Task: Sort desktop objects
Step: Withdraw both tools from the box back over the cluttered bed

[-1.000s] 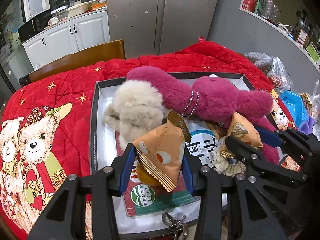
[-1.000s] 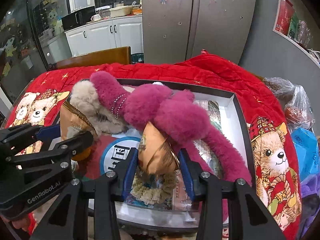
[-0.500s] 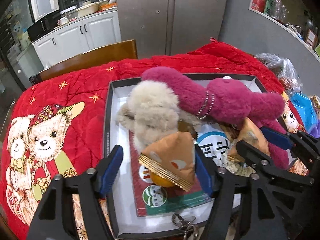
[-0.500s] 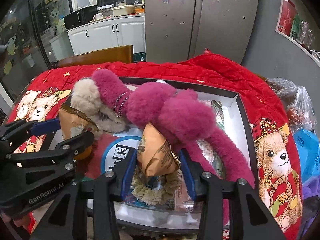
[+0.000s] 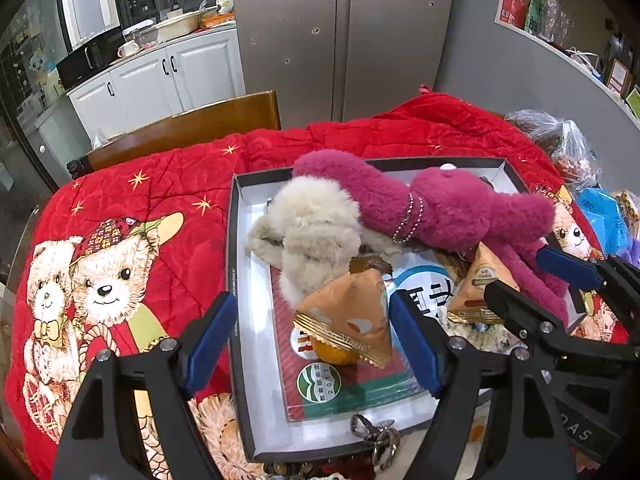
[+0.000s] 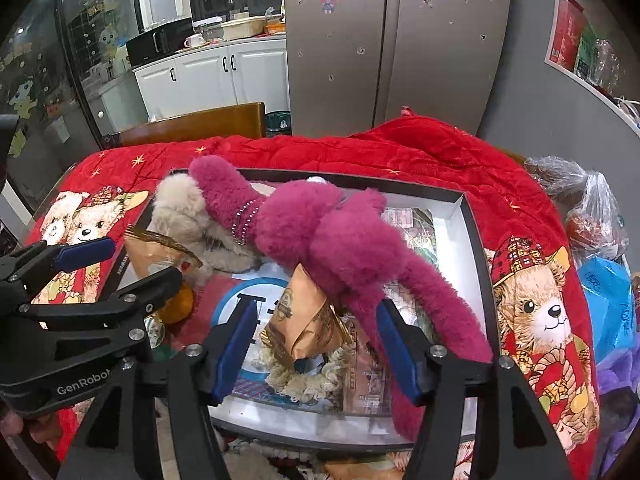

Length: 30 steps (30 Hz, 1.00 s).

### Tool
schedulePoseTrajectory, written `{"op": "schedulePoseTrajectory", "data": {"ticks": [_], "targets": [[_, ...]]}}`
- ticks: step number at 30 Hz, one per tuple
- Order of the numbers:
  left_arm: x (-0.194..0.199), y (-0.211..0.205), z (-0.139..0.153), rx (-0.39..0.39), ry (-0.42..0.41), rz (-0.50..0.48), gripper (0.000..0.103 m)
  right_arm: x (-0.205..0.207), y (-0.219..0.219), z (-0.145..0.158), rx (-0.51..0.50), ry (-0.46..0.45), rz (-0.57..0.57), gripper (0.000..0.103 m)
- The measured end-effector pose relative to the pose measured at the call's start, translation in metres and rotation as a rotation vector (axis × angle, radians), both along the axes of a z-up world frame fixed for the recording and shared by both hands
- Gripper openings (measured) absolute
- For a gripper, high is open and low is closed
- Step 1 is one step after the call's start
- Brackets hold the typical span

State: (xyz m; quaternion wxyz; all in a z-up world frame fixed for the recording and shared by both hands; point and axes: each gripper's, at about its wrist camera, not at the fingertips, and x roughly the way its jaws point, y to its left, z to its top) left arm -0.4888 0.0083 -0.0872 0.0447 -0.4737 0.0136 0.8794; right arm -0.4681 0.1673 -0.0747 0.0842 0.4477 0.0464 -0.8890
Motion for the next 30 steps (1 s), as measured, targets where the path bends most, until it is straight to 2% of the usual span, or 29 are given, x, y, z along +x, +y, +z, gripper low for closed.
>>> {"op": "schedulePoseTrajectory", "data": {"ticks": [11,14,18,19,20,22,26,30], "targets": [[0.026,-0.005,0.038,0.050,0.072,-0.022,0.082,0.029,-0.007,0.041,0.029,0.089,0.022,0.064],[0.043,-0.007,0.060,0.065,0.123,-0.027,0.083,0.042,-0.008,0.058,0.025,0.123,0.036,0.064],[0.071,-0.011,0.091,0.097,0.196,-0.035,0.089,0.068,-0.004,0.087,-0.010,0.183,0.041,0.064],[0.079,-0.012,0.099,0.101,0.218,-0.043,0.090,0.074,-0.003,0.095,-0.016,0.197,0.041,0.065],[0.089,-0.013,0.108,0.105,0.239,-0.053,0.091,0.080,-0.002,0.100,-0.017,0.210,0.039,0.074],[0.102,-0.016,0.121,0.117,0.264,-0.058,0.092,0.097,0.003,0.115,-0.015,0.259,0.029,0.082],[0.133,-0.024,0.141,0.107,0.309,-0.057,0.094,0.126,0.013,0.137,-0.015,0.320,0.007,0.082],[0.164,-0.039,0.147,0.098,0.333,-0.023,0.096,0.153,0.026,0.151,-0.040,0.359,-0.008,0.082]]}}
